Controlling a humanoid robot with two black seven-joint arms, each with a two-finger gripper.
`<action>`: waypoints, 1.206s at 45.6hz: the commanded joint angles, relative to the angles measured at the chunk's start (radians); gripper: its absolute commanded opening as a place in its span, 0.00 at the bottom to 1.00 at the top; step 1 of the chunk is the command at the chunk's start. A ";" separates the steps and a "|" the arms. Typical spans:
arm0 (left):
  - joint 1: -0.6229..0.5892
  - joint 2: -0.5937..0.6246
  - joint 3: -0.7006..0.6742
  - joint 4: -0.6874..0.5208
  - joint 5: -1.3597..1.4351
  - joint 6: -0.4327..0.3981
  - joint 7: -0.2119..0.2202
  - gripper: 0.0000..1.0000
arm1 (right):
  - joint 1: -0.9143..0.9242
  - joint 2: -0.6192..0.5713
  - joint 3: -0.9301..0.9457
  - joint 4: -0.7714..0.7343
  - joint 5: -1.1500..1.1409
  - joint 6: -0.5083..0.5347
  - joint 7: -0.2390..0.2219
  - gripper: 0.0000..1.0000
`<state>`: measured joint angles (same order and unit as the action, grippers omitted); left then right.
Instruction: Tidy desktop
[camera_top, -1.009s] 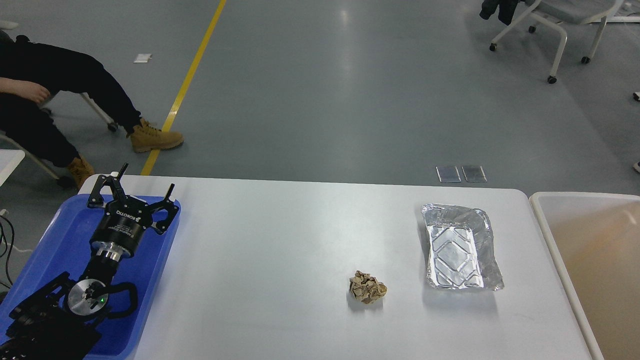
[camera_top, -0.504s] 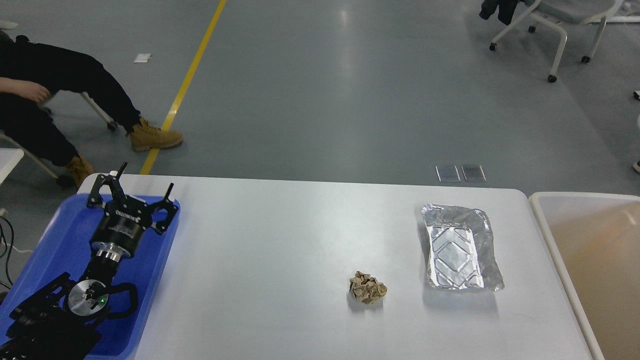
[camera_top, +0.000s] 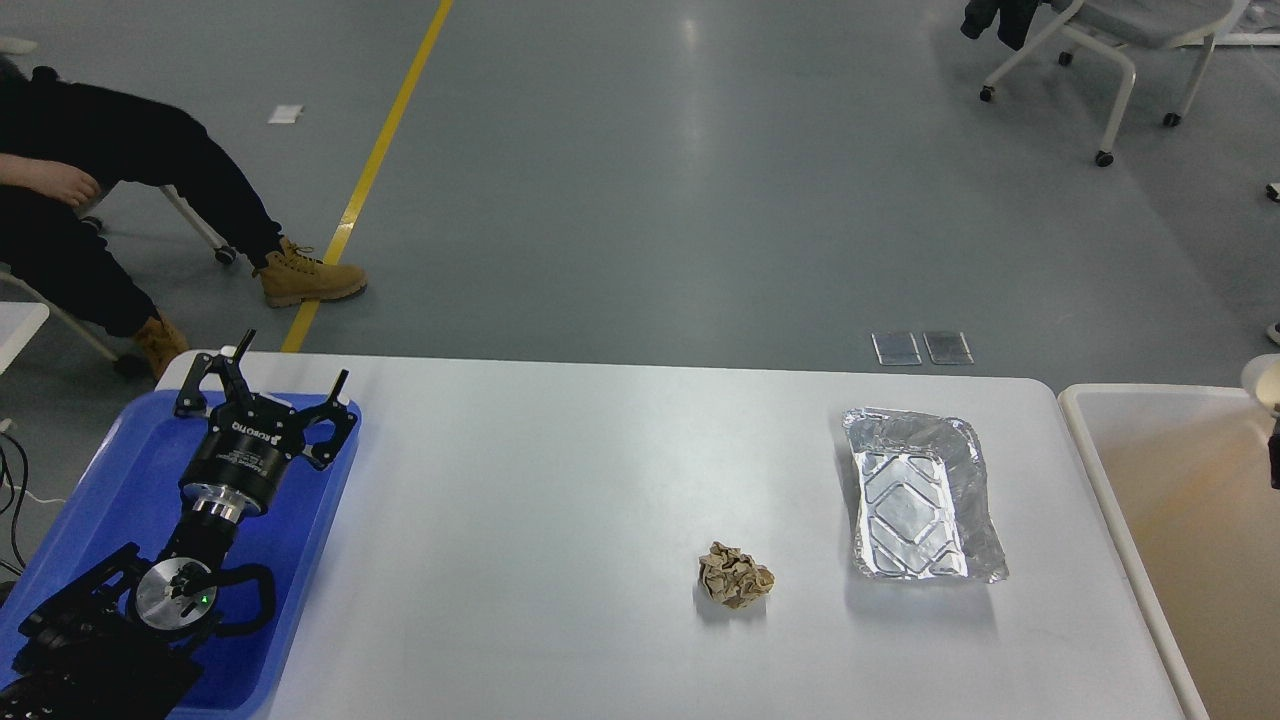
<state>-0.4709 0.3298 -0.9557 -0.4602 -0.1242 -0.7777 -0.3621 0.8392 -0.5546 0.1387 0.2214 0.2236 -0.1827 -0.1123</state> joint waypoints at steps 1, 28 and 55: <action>0.000 0.000 0.000 0.000 0.000 0.000 0.000 0.99 | -0.118 0.064 0.127 -0.059 0.007 0.003 -0.032 0.00; 0.000 0.000 0.000 0.000 0.000 0.000 0.000 0.99 | -0.236 0.082 0.154 -0.128 -0.003 0.078 -0.049 0.18; 0.000 0.000 0.000 0.000 0.000 0.000 0.000 0.99 | -0.229 0.071 0.144 -0.125 -0.010 0.107 -0.049 1.00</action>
<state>-0.4709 0.3298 -0.9557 -0.4602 -0.1242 -0.7777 -0.3620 0.6041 -0.4783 0.2885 0.0956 0.2191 -0.0931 -0.1602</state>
